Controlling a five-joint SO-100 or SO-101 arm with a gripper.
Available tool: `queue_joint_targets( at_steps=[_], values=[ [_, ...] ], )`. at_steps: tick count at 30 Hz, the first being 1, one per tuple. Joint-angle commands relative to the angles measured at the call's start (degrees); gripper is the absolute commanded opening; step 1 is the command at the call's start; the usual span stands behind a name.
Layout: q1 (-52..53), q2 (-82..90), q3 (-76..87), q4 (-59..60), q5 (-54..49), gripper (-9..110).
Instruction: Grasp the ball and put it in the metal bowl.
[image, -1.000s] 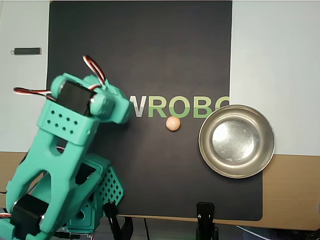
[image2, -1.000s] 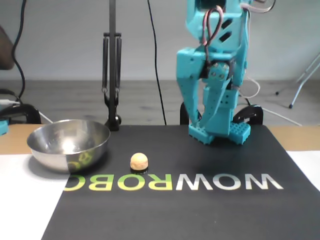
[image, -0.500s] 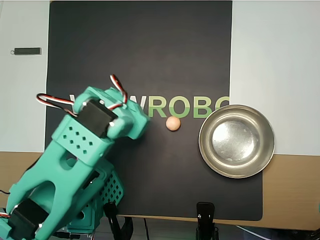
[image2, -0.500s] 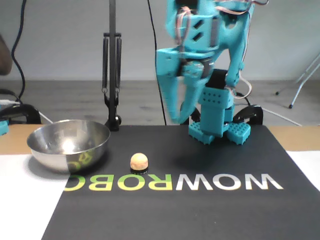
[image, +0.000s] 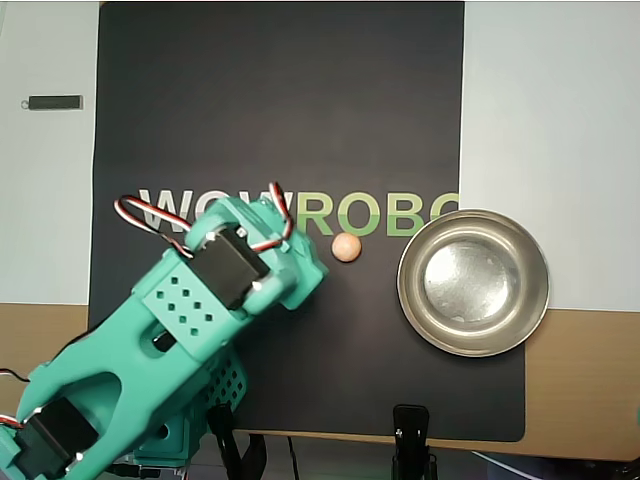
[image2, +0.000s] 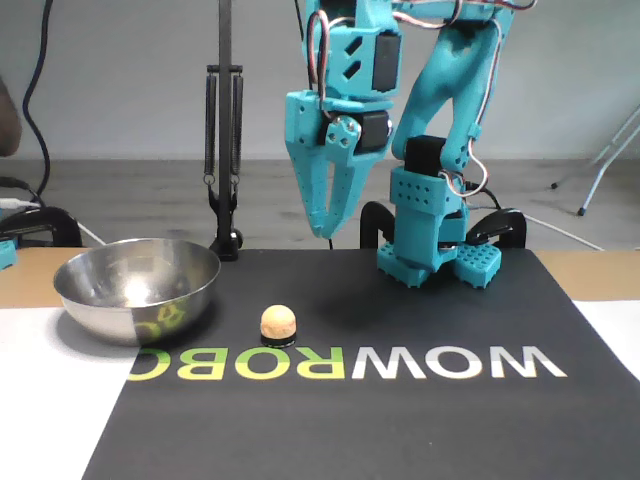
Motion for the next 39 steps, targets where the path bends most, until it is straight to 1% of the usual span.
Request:
queue_joint_targets(
  at_steps=[1, 5, 12, 21, 28, 39],
  values=[
    [0.44, -0.7, -0.53, -0.35, -0.26, 6],
    [0.62, -2.64, -1.23, -0.7, -0.26, 6],
    [0.62, -3.08, -0.53, -5.89, 0.09, 6],
    [2.81, -6.24, -1.23, -6.06, -0.26, 6],
    [3.69, -9.05, -1.23, -9.67, -0.26, 6],
    [5.01, -10.99, -1.32, -10.11, -0.26, 6]
  ],
)
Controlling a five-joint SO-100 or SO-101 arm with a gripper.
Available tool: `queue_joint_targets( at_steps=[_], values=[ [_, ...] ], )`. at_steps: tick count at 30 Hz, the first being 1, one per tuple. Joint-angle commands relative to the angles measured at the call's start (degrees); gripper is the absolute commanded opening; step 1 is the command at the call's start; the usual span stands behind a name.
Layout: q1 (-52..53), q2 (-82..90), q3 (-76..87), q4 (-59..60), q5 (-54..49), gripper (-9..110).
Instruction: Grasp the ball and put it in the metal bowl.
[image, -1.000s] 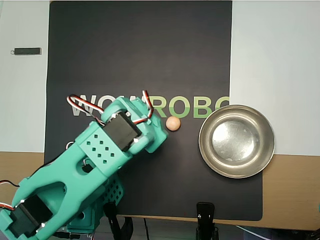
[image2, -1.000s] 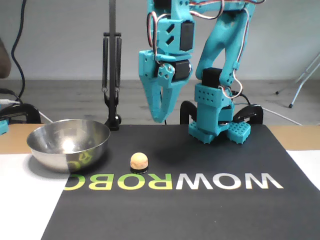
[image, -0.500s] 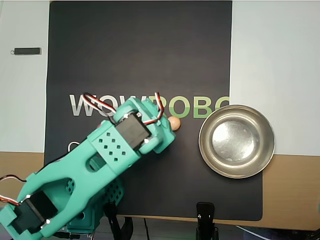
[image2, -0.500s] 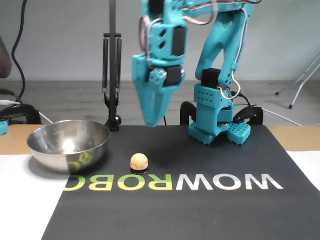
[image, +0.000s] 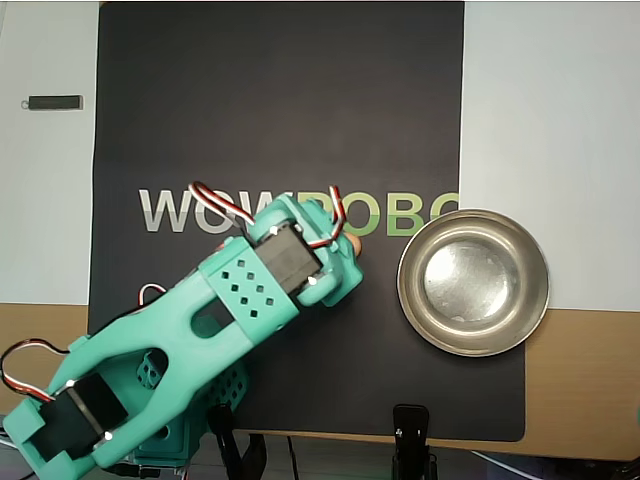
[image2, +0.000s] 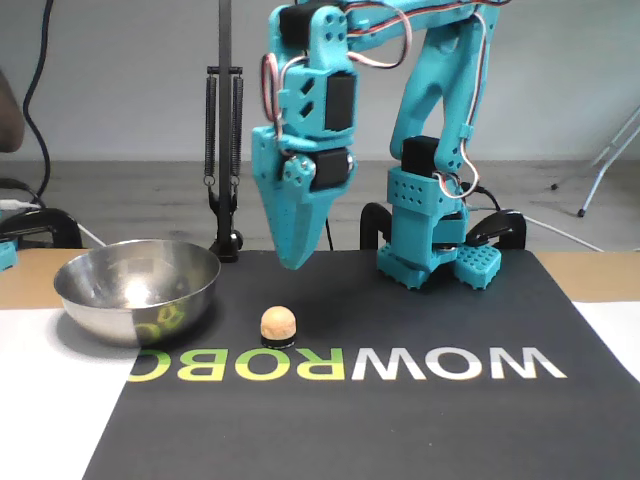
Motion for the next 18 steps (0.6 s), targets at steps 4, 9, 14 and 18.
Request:
queue_joint_targets(
  at_steps=[4, 9, 14, 18],
  values=[
    [1.14, 0.18, -1.32, -0.26, -0.26, 15],
    [1.14, 0.09, -1.32, -0.26, -0.26, 21],
    [1.14, 0.0, -1.32, -0.26, -0.26, 21],
    [1.58, -1.85, -1.85, -0.26, -0.26, 20]
  ],
)
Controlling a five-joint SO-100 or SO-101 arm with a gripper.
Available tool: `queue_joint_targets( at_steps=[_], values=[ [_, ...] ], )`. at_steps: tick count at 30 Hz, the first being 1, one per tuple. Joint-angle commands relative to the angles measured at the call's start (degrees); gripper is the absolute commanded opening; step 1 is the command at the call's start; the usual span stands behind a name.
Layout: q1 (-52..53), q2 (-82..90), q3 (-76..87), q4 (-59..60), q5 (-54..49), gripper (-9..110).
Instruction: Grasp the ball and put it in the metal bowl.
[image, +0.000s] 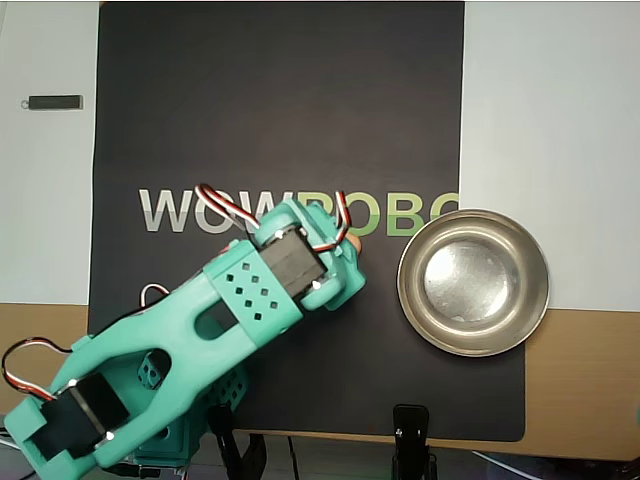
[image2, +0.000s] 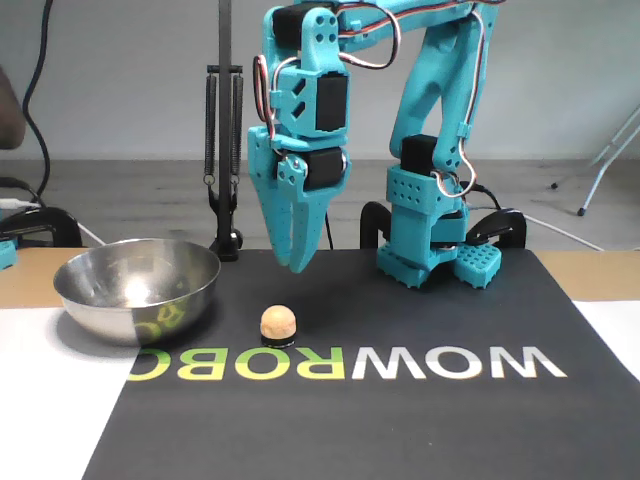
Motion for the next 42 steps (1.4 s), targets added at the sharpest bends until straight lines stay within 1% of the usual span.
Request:
queue_joint_targets(
  at_steps=[1, 7, 30, 31, 33, 35, 42],
  values=[
    [0.7, -1.41, -2.46, -0.18, -0.26, 20],
    [1.05, -4.75, -5.98, -0.18, 0.09, 20],
    [0.53, -5.89, -7.56, -0.18, -0.35, 22],
    [0.62, -6.42, -7.91, -0.18, -0.35, 24],
    [0.79, -7.56, -8.44, -0.18, -0.35, 34],
    [0.88, -8.79, -9.14, -0.18, -0.35, 39],
    [1.05, -10.81, -9.93, -0.18, 0.18, 40]
  ],
)
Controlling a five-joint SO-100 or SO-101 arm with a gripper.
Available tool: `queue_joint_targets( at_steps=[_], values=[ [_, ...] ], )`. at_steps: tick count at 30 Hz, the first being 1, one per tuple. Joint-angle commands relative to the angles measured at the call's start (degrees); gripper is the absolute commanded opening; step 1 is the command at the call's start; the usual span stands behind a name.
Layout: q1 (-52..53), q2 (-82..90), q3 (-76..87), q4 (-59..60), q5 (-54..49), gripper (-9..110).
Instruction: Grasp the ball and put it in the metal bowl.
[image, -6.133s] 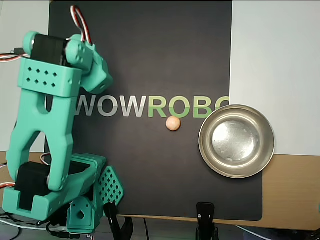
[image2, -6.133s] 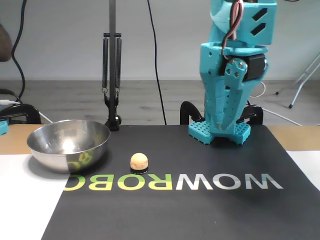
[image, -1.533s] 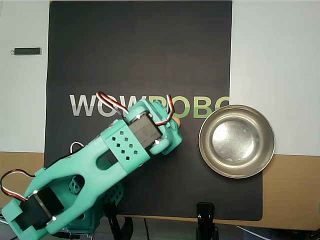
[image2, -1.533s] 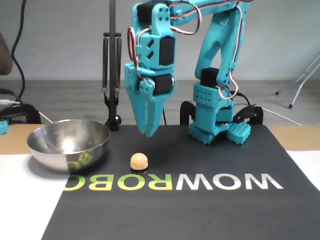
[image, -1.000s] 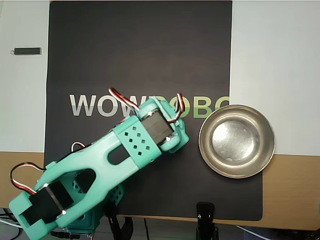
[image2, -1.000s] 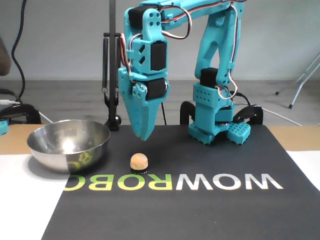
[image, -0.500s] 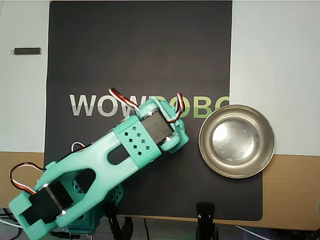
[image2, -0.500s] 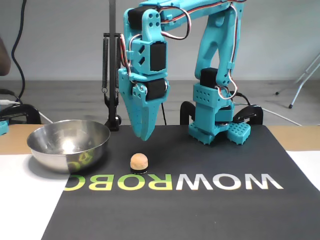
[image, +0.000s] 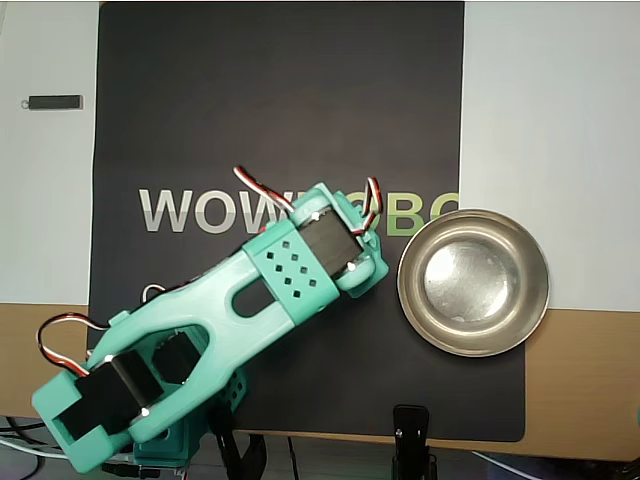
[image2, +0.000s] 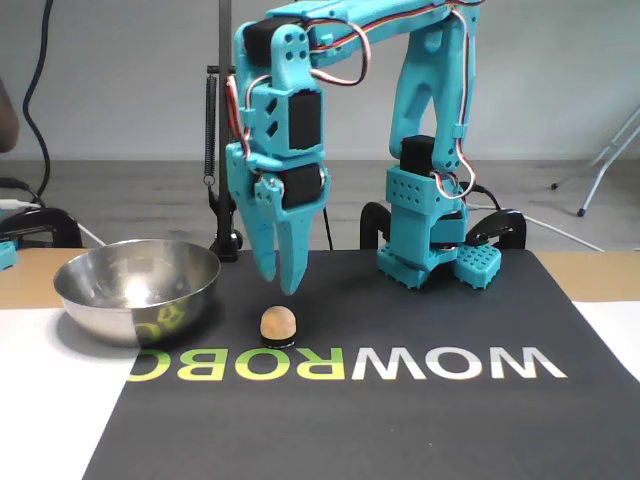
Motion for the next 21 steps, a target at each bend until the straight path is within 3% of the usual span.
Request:
queue_joint_targets(
  at_steps=[1, 21],
  values=[
    [0.09, 0.0, -2.2, 0.35, 0.18, 40],
    [0.97, -4.66, -2.9, -2.64, 0.18, 41]
  ],
)
